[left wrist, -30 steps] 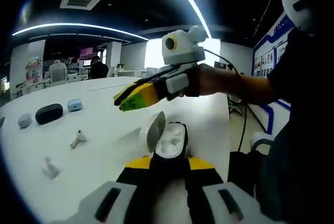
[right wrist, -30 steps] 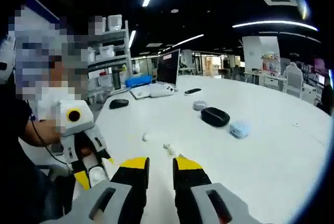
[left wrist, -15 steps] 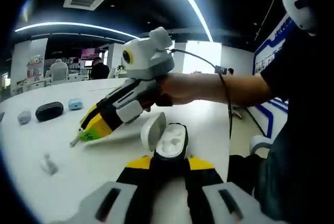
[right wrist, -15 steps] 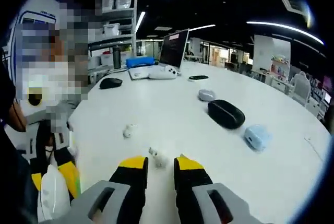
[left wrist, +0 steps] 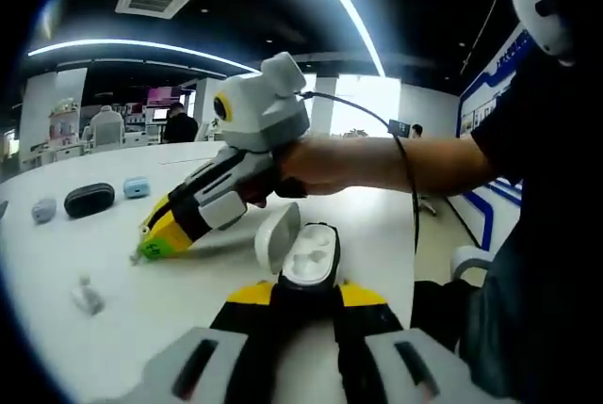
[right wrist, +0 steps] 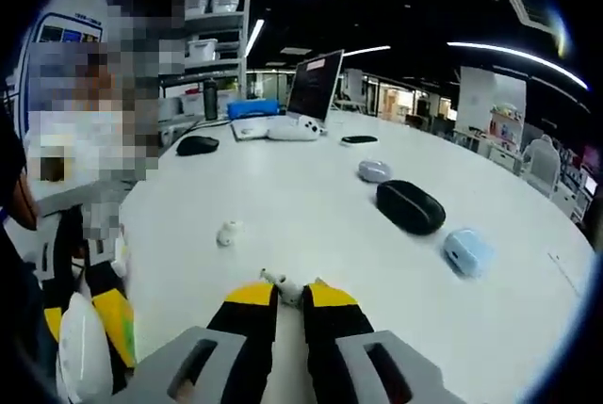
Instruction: Pick up the earbuds from the table and place the earbuds into the earbud case
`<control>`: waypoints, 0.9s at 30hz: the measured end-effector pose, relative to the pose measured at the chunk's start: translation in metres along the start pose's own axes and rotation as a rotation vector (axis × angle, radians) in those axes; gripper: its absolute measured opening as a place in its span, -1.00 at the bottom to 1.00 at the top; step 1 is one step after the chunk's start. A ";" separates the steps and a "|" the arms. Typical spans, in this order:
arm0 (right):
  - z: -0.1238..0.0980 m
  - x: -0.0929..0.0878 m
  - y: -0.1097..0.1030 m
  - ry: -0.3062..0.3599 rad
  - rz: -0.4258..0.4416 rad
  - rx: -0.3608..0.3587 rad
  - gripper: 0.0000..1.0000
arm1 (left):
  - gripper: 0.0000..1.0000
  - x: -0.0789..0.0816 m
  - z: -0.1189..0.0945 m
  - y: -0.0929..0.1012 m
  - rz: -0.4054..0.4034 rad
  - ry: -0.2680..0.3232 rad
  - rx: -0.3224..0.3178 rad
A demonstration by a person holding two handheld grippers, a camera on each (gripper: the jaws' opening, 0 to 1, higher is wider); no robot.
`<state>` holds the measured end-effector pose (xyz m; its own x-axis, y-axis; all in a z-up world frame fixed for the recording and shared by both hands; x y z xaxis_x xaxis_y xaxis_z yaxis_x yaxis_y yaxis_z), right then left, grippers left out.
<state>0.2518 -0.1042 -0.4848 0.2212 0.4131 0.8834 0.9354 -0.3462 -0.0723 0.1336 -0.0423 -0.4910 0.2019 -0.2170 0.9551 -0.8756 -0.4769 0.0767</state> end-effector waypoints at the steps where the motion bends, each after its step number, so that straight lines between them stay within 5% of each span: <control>1: -0.001 0.000 0.000 -0.001 -0.005 0.001 -0.78 | -0.51 0.000 0.000 0.000 0.000 0.000 0.000; 9: -0.025 -0.001 -0.008 0.001 -0.047 0.018 -0.79 | -0.51 0.000 0.000 0.000 0.000 0.000 0.000; 20: -0.094 -0.030 -0.017 -0.038 -0.053 0.014 -0.79 | -0.51 0.001 0.001 0.001 0.000 0.000 0.001; 27: -0.125 -0.047 -0.033 -0.066 -0.030 0.071 -0.79 | -0.51 0.001 0.002 0.001 0.000 -0.001 0.002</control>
<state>0.1765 -0.2175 -0.4660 0.2080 0.4780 0.8534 0.9587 -0.2726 -0.0809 0.1338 -0.0445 -0.4909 0.2021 -0.2175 0.9549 -0.8746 -0.4789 0.0760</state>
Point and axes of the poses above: the point that each gripper's makers call its tool centre point, and the gripper's own axes: z roughly forward along the fingers, y roughly to its right, x roughly out of its top, the point moved 6 cm from there along -z, roughly backward along the fingers, and after that the axes turned 10 degrees about x, right-handed, at the moved point
